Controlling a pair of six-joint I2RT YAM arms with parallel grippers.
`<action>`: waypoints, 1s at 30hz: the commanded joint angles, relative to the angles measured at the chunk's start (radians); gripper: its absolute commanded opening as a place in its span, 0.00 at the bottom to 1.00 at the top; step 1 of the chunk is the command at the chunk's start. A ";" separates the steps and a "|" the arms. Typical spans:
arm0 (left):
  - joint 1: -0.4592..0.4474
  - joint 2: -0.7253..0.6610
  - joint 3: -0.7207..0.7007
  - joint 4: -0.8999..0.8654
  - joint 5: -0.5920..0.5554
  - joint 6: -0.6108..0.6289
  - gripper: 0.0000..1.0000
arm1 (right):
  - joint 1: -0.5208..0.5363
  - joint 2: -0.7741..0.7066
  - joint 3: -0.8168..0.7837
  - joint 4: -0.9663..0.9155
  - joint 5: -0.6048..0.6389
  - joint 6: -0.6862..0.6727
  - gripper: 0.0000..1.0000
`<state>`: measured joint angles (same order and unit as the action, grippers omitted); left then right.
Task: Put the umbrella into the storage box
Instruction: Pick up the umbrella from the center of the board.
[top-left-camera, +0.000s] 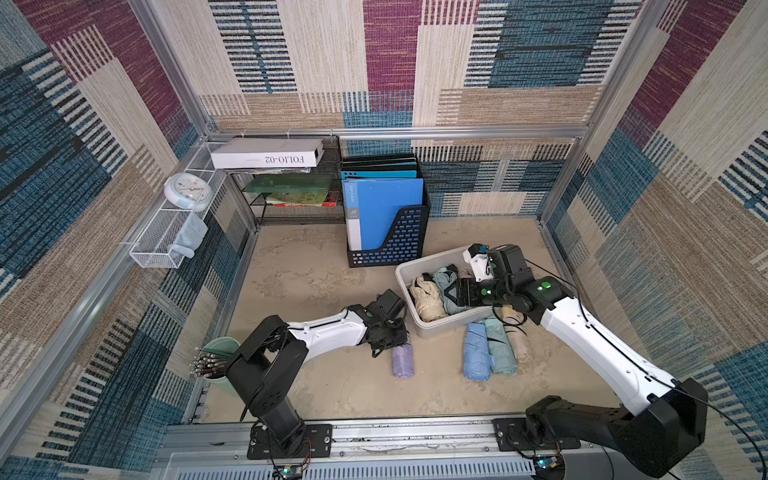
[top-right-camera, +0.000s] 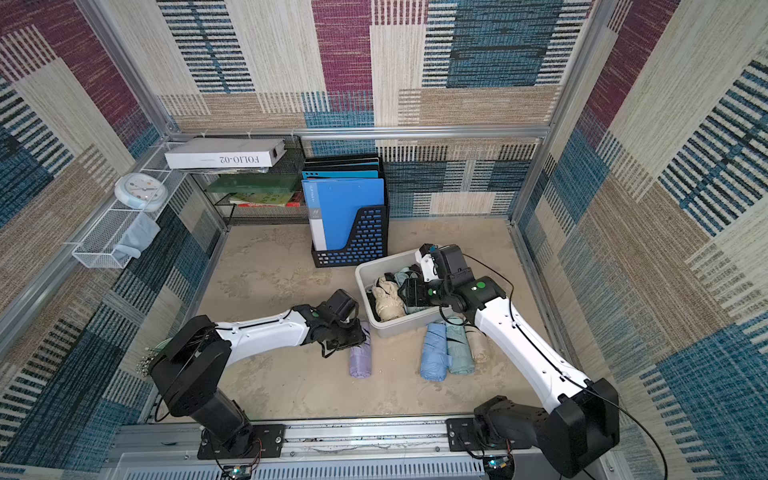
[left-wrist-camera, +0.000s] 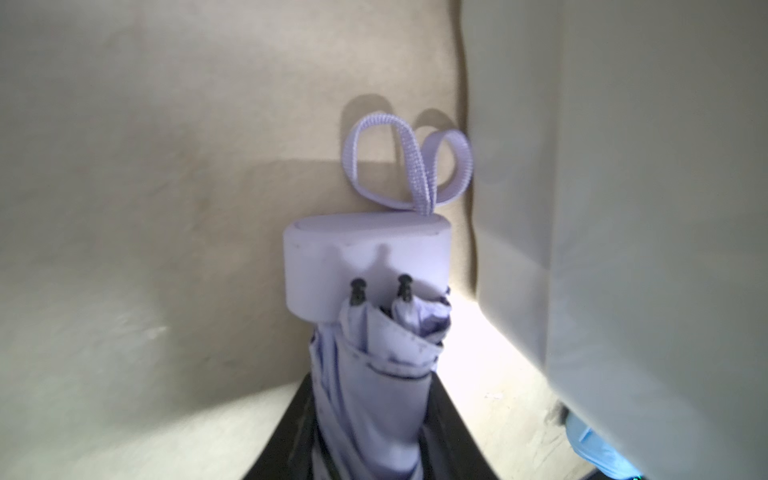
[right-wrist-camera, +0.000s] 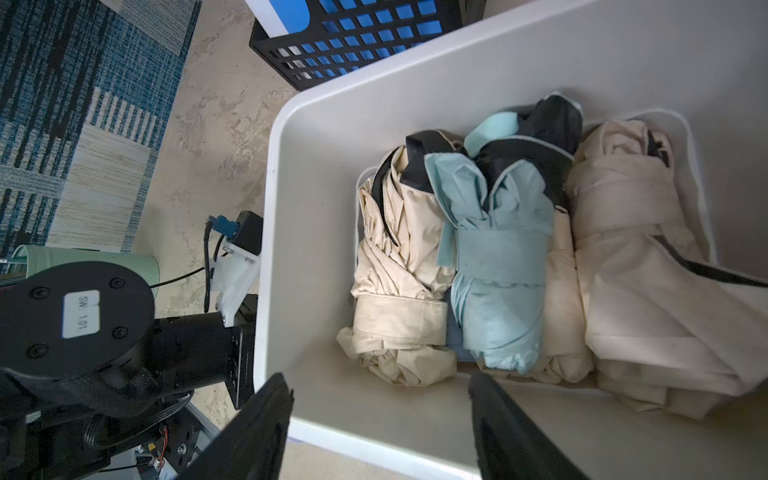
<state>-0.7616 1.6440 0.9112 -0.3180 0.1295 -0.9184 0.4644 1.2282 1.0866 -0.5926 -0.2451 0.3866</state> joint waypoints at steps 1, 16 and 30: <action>0.004 -0.058 -0.037 -0.090 -0.068 -0.028 0.31 | 0.010 -0.011 0.007 -0.001 -0.046 -0.002 0.73; 0.048 -0.514 -0.070 -0.135 -0.171 -0.054 0.25 | 0.156 -0.037 -0.021 0.140 -0.198 0.077 0.75; 0.070 -0.586 -0.018 0.196 0.076 -0.015 0.21 | 0.194 -0.041 -0.116 0.321 -0.421 0.037 0.87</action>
<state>-0.6949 1.0618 0.8803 -0.2642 0.1101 -0.9581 0.6586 1.1870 0.9680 -0.3206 -0.6155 0.4362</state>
